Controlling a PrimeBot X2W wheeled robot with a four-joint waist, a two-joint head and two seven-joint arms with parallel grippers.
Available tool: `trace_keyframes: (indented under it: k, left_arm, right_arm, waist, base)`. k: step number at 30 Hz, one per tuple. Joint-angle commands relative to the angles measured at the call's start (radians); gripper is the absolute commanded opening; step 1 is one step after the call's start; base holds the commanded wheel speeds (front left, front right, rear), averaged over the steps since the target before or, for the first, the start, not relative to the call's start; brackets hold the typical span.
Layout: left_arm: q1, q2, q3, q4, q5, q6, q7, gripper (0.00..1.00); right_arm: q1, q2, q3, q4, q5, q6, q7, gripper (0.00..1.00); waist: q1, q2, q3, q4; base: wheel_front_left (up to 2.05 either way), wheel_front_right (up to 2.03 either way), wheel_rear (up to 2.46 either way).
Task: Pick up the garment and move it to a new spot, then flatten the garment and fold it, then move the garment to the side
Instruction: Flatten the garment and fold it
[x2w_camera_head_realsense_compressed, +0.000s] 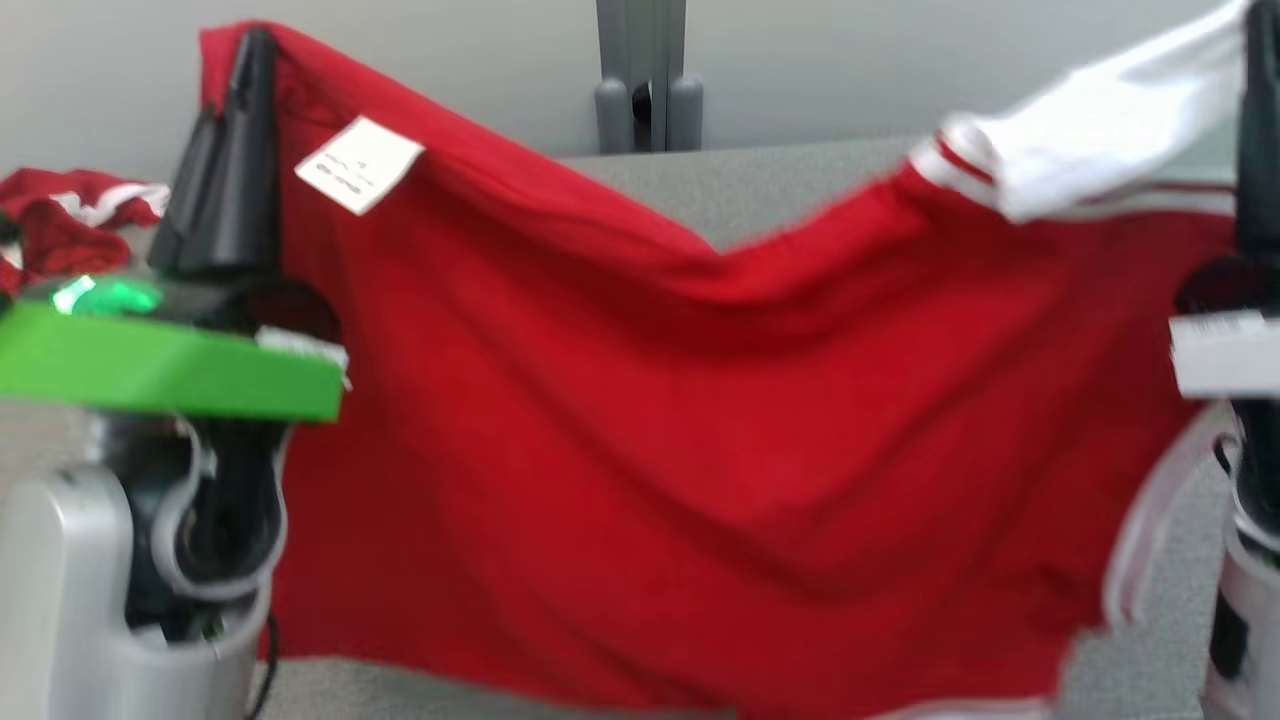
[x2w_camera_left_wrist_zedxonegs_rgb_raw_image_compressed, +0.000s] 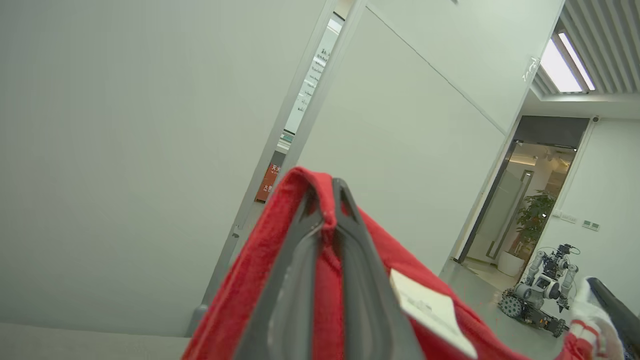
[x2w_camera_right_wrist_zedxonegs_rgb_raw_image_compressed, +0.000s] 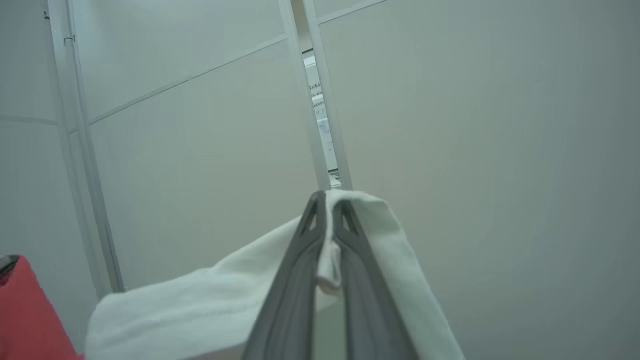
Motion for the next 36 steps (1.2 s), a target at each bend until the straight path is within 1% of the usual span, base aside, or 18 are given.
trace_keyframes:
  k: [1,4,8,11,13,15,17,20,24,28,31,36]
  left_arm:
    - [-0.063,0.012,0.012,0.043,0.005,-0.006,-0.001,0.00]
    - [-0.198,0.040,0.025,0.174,0.042,-0.030,-0.008,0.00]
    - [-0.442,0.078,0.035,0.366,0.111,-0.058,-0.037,0.00]
    - [-0.618,0.072,0.022,0.513,0.147,-0.090,-0.074,0.00]
    - [-0.711,0.057,0.018,0.605,0.153,-0.118,-0.110,0.00]
    - [-0.777,0.045,0.020,0.697,0.151,-0.153,-0.159,0.00]
    - [-0.816,0.046,0.020,0.790,0.162,-0.178,-0.201,0.00]
    - [-0.834,0.051,0.010,0.917,0.175,-0.218,-0.258,0.00]
    - [-0.783,0.052,0.012,1.067,0.166,-0.252,-0.316,0.00]
    - [-0.735,0.042,0.011,1.172,0.158,-0.282,-0.358,0.00]
    - [-0.695,0.028,0.017,1.211,0.143,-0.298,-0.379,0.00]
    - [-0.634,0.005,0.034,1.220,0.123,-0.317,-0.397,0.00]
  right_arm:
    - [-0.069,-0.007,0.019,0.055,-0.003,0.000,-0.009,0.00]
    - [-0.248,-0.022,0.050,0.208,-0.026,0.000,-0.049,0.00]
    - [-0.556,-0.014,0.099,0.445,-0.102,0.000,-0.135,0.00]
    - [-0.777,0.002,0.097,0.615,-0.173,0.000,-0.223,0.00]
    - [-0.879,0.017,0.085,0.707,-0.197,0.000,-0.273,0.00]
    - [-0.941,0.029,0.086,0.784,-0.214,0.000,-0.322,0.00]
    - [-0.962,0.036,0.107,0.856,-0.221,0.000,-0.358,0.00]
    - [-0.921,0.037,0.170,0.952,-0.211,0.000,-0.411,0.00]
    - [-0.838,0.036,0.262,1.064,-0.148,0.000,-0.471,0.00]
    - [-0.752,0.036,0.312,1.134,-0.102,0.000,-0.506,0.00]
    - [-0.699,0.036,0.319,1.140,-0.085,0.000,-0.513,0.00]
    - [-0.596,0.036,0.281,1.041,-0.077,0.000,-0.513,0.00]
  waist:
    - [0.0000,0.0000,0.119,-0.010]
    - [0.0000,0.0000,0.197,-0.021]
    - [0.0000,0.0000,0.294,-0.050]
    - [0.0000,0.0000,0.349,-0.061]
    - [0.0000,0.0000,0.379,-0.063]
    - [0.0000,0.0000,0.407,-0.067]
    - [0.0000,0.0000,0.442,-0.074]
    - [0.0000,0.0000,0.495,-0.082]
    - [0.0000,0.0000,0.551,-0.082]
    - [0.0000,0.0000,0.573,-0.077]
    - [0.0000,0.0000,0.569,-0.067]
    - [0.0000,0.0000,0.535,-0.049]
  base:
    - [0.00,0.00,0.00]
    - [0.00,0.00,0.00]
    - [0.00,0.00,0.00]
    - [0.00,0.00,0.00]
    - [0.00,0.00,0.00]
    - [0.00,0.00,0.00]
    - [0.00,0.00,0.00]
    - [0.00,0.00,0.00]
    - [0.00,0.00,0.00]
    - [0.00,0.00,0.00]
    - [0.00,0.00,0.00]
    - [0.00,0.00,0.00]
